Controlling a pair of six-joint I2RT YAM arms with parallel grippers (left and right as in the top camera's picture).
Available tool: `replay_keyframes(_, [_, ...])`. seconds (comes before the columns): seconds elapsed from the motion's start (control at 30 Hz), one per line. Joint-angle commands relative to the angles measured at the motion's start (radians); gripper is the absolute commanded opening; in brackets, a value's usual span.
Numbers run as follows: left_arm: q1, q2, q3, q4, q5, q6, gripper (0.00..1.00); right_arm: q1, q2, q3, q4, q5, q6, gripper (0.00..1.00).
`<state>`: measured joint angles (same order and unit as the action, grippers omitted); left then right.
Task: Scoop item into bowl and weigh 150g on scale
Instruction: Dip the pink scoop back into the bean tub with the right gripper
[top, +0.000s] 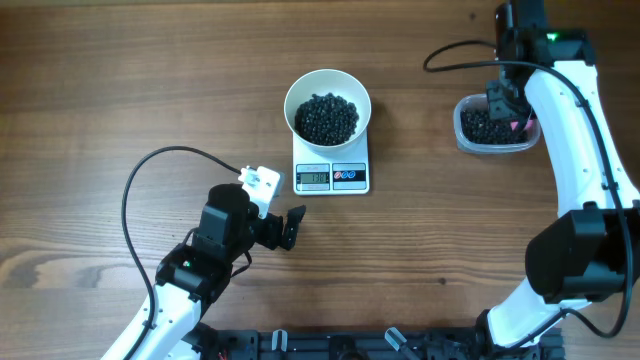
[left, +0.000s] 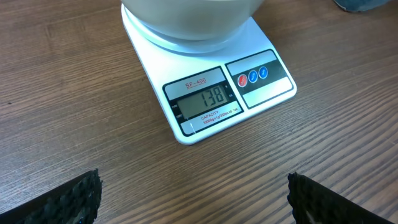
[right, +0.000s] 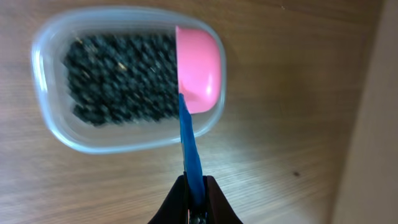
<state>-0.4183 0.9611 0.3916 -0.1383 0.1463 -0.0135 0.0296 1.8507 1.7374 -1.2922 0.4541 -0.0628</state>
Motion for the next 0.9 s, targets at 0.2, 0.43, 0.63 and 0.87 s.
replay_keyframes(0.2, [0.004, -0.005, -0.003, 0.002, -0.006, -0.01, 1.0, 0.004, 0.091, 0.014, -0.013, -0.096, -0.032, 0.04])
replay_keyframes(0.43, [0.004, -0.005, -0.003, 0.002, -0.006, -0.01, 1.0, 0.006, 0.091, 0.014, -0.006, -0.33, -0.013, 0.04])
replay_keyframes(0.63, [0.004, -0.005, -0.003, 0.002, -0.006, -0.01, 1.0, -0.009, 0.09, 0.015, -0.007, -0.355, -0.006, 0.04])
replay_keyframes(0.87, [0.004, -0.005, -0.003, 0.002, -0.006, -0.01, 1.0, -0.152, 0.089, 0.016, -0.011, -0.662, -0.048, 0.04])
